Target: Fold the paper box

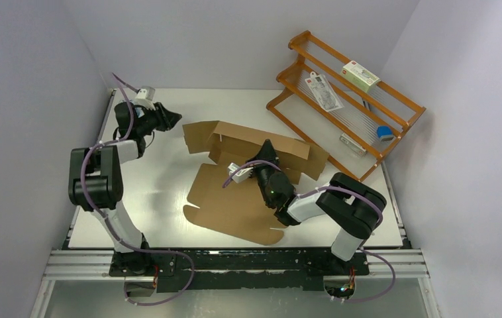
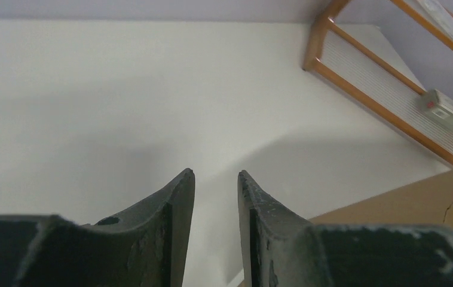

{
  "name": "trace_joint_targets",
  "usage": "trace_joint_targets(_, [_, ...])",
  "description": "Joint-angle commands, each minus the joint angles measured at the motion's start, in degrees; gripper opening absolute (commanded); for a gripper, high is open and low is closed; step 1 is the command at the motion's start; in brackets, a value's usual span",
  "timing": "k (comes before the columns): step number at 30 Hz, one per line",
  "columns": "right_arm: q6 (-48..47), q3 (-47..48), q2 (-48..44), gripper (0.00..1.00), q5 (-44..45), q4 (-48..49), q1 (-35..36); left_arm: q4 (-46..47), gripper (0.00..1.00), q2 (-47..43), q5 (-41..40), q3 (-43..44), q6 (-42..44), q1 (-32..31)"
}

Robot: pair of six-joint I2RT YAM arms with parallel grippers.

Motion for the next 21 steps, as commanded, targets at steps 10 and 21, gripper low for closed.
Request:
trace_joint_targets(10, [0.03, 0.53, -1.34, 0.00, -1.27, -1.89, 0.38, 4.46, 0.42, 2.74, 16.98, 0.77, 2.95, -3.66])
trace_joint_targets(21, [-0.73, 1.81, -0.53, 0.00, -1.93, -2.28, 0.38, 1.25, 0.38, -3.12, 19.91, -4.94, 6.91, -7.67])
